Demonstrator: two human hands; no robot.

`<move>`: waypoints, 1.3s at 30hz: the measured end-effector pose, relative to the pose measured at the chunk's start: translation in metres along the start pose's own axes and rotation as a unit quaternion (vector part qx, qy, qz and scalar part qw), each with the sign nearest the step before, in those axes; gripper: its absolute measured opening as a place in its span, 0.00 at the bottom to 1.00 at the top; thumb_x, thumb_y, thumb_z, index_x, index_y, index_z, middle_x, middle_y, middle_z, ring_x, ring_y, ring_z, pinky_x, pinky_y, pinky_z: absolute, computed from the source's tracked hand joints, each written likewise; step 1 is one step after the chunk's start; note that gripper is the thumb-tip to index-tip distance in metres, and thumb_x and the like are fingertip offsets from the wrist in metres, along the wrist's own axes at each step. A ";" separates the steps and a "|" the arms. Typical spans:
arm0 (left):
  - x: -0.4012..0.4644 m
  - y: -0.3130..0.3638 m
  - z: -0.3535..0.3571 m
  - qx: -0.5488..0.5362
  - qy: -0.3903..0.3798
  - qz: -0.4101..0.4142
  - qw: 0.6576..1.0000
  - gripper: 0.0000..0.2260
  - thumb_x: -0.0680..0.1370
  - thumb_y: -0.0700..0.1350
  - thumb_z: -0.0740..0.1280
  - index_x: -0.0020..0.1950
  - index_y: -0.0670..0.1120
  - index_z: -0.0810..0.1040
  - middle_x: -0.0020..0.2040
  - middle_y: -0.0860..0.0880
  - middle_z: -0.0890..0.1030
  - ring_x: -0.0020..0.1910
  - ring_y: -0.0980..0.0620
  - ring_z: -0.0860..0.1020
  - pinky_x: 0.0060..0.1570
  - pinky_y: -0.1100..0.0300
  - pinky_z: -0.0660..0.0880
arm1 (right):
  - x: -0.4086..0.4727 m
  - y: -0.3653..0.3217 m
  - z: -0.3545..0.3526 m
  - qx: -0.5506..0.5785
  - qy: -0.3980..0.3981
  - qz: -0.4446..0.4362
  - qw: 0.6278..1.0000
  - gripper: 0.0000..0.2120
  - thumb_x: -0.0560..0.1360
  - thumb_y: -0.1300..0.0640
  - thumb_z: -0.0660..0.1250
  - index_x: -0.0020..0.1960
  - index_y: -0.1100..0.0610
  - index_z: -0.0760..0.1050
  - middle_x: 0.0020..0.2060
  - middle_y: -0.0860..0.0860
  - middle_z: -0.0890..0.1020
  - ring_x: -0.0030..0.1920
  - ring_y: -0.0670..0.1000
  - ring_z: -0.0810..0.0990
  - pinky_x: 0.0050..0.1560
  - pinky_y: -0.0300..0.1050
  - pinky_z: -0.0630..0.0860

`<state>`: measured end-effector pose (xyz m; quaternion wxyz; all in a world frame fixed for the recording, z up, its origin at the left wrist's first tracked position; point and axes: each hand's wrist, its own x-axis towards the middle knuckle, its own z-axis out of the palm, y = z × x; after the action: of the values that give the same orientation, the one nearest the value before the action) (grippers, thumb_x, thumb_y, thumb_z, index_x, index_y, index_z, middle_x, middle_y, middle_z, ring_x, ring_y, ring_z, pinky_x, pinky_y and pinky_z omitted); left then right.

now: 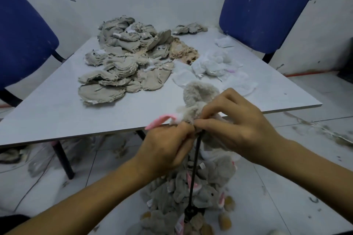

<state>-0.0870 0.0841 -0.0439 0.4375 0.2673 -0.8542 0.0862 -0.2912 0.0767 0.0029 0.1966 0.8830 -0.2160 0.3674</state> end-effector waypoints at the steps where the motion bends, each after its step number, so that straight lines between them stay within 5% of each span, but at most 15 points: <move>1: 0.002 -0.001 -0.005 0.009 -0.005 0.037 0.999 0.03 0.77 0.39 0.65 0.49 0.41 0.75 0.33 0.44 0.77 0.29 0.47 0.74 0.31 0.53 0.70 | -0.001 0.000 0.002 0.000 -0.010 0.003 1.000 0.05 0.78 0.63 0.70 0.50 0.64 0.84 0.45 0.58 0.82 0.45 0.58 0.75 0.34 0.53 0.74; 5: 0.029 -0.007 -0.028 0.041 0.053 0.091 0.994 0.05 0.78 0.40 0.64 0.54 0.42 0.73 0.39 0.41 0.74 0.36 0.45 0.70 0.36 0.53 0.65 | -0.002 -0.001 0.011 0.013 -0.014 0.003 1.000 0.05 0.79 0.63 0.69 0.50 0.63 0.83 0.46 0.59 0.81 0.46 0.59 0.76 0.34 0.54 0.75; 8: 0.048 -0.010 -0.030 -0.029 -0.015 -0.113 0.993 0.20 0.78 0.56 0.65 0.68 0.50 0.69 0.57 0.47 0.70 0.56 0.49 0.72 0.54 0.59 0.71 | -0.006 0.000 0.010 0.119 0.007 0.045 0.992 0.06 0.77 0.59 0.72 0.52 0.61 0.82 0.49 0.58 0.80 0.49 0.55 0.77 0.47 0.47 0.75; 11: 0.049 -0.015 -0.026 -0.180 -0.129 -0.270 0.937 0.30 0.73 0.62 0.72 0.71 0.55 0.67 0.60 0.54 0.76 0.56 0.62 0.76 0.53 0.64 0.74 | -0.017 0.008 0.005 0.232 0.024 0.165 0.958 0.19 0.72 0.52 0.76 0.56 0.56 0.71 0.52 0.57 0.74 0.53 0.54 0.76 0.52 0.43 0.77; 13: 0.044 -0.015 -0.020 -0.184 -0.096 -0.223 0.952 0.15 0.75 0.54 0.72 0.60 0.52 0.77 0.50 0.60 0.81 0.49 0.66 0.78 0.48 0.63 0.76 | -0.022 0.017 0.001 0.252 -0.020 0.259 0.932 0.21 0.71 0.45 0.75 0.56 0.52 0.71 0.51 0.50 0.76 0.52 0.49 0.79 0.50 0.44 0.79; 16: 0.039 -0.018 -0.021 -0.207 0.030 -0.152 0.966 0.02 0.79 0.46 0.67 0.48 0.52 0.75 0.40 0.61 0.76 0.38 0.62 0.74 0.37 0.64 0.70 | -0.023 0.024 -0.006 0.232 0.002 0.264 0.936 0.13 0.71 0.48 0.76 0.50 0.55 0.79 0.44 0.44 0.81 0.44 0.44 0.80 0.44 0.40 0.76; 20: 0.018 -0.021 -0.017 -0.204 0.015 -0.143 0.968 0.05 0.76 0.43 0.70 0.42 0.44 0.76 0.40 0.58 0.75 0.38 0.59 0.75 0.36 0.61 0.72 | -0.014 0.018 -0.006 0.233 0.060 0.235 0.942 0.12 0.70 0.54 0.78 0.49 0.58 0.81 0.45 0.45 0.83 0.46 0.45 0.82 0.48 0.36 0.75; 24: 0.017 -0.018 -0.010 -0.177 -0.036 -0.214 0.960 0.10 0.71 0.40 0.72 0.43 0.55 0.75 0.40 0.63 0.78 0.41 0.71 0.74 0.40 0.73 0.69 | -0.014 0.011 -0.002 0.257 0.028 0.268 0.928 0.13 0.68 0.53 0.77 0.50 0.54 0.79 0.46 0.43 0.83 0.48 0.40 0.81 0.50 0.34 0.75; 29: 0.032 -0.013 -0.012 -0.329 -0.024 -0.259 0.908 0.11 0.70 0.52 0.73 0.51 0.57 0.78 0.47 0.63 0.81 0.48 0.63 0.79 0.47 0.68 0.73 | -0.008 0.012 -0.005 0.232 0.067 0.249 0.938 0.12 0.70 0.51 0.77 0.49 0.56 0.81 0.44 0.44 0.82 0.46 0.40 0.80 0.50 0.33 0.73; 33: 0.032 -0.013 -0.008 -0.309 -0.016 -0.219 0.925 0.06 0.73 0.41 0.74 0.47 0.48 0.79 0.45 0.53 0.81 0.44 0.55 0.80 0.43 0.58 0.77 | -0.011 0.009 -0.004 0.216 0.048 0.238 0.946 0.14 0.70 0.49 0.77 0.50 0.55 0.81 0.46 0.42 0.82 0.47 0.39 0.80 0.49 0.33 0.74; 36: 0.026 -0.017 -0.006 -0.260 -0.016 -0.227 0.938 0.13 0.72 0.40 0.72 0.40 0.54 0.71 0.35 0.56 0.74 0.36 0.64 0.73 0.37 0.68 0.69 | -0.013 0.013 0.000 0.241 0.003 0.276 0.931 0.16 0.68 0.50 0.77 0.52 0.56 0.80 0.47 0.42 0.82 0.48 0.42 0.80 0.49 0.39 0.76; 39: 0.030 -0.017 -0.009 -0.235 -0.017 -0.190 0.953 0.15 0.72 0.38 0.72 0.40 0.55 0.68 0.35 0.57 0.70 0.35 0.65 0.70 0.37 0.68 0.66 | -0.016 0.015 0.001 0.296 0.016 0.330 0.896 0.14 0.66 0.54 0.77 0.50 0.56 0.80 0.45 0.44 0.83 0.46 0.45 0.81 0.47 0.41 0.76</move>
<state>-0.0858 0.0619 -0.0162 0.4812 0.3159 -0.7913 -0.2061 -0.3086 0.0681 -0.0063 -0.2033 0.7723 -0.3727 0.4726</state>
